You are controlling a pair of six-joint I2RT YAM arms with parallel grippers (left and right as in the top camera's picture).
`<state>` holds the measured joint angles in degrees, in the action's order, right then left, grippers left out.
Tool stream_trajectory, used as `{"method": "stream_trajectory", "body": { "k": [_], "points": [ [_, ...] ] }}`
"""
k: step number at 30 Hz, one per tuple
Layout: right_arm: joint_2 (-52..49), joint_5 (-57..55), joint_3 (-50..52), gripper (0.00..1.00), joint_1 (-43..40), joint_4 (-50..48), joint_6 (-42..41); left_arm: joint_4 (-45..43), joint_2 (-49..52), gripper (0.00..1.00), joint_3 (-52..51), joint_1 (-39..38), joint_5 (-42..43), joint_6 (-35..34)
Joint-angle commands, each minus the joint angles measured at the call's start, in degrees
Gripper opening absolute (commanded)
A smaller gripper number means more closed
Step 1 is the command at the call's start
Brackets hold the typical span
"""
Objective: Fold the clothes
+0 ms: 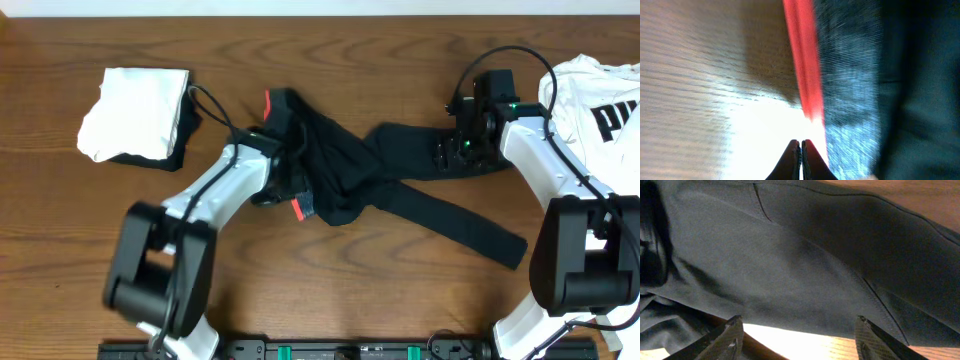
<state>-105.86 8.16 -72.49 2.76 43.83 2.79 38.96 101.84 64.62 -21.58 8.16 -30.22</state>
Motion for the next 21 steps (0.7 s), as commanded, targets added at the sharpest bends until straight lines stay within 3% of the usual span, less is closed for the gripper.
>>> {"method": "stream_trajectory", "body": {
  "k": [1, 5, 21],
  "points": [
    [-0.3, -0.2, 0.6, 0.68, -0.5, 0.1, 0.7, 0.1, -3.2, 0.06, 1.4, -0.2, 1.2, -0.3],
    [-0.3, -0.2, 0.6, 0.69, -0.5, 0.0, 0.7, -1.2, -2.6, 0.06, 0.7, -0.5, 6.7, -0.9],
    [-0.3, -0.2, 0.6, 0.68, -0.5, 0.6, 0.7, -6.5, 3.8, 0.06, -0.8, -2.9, 4.5, -2.0]
  ]
}}
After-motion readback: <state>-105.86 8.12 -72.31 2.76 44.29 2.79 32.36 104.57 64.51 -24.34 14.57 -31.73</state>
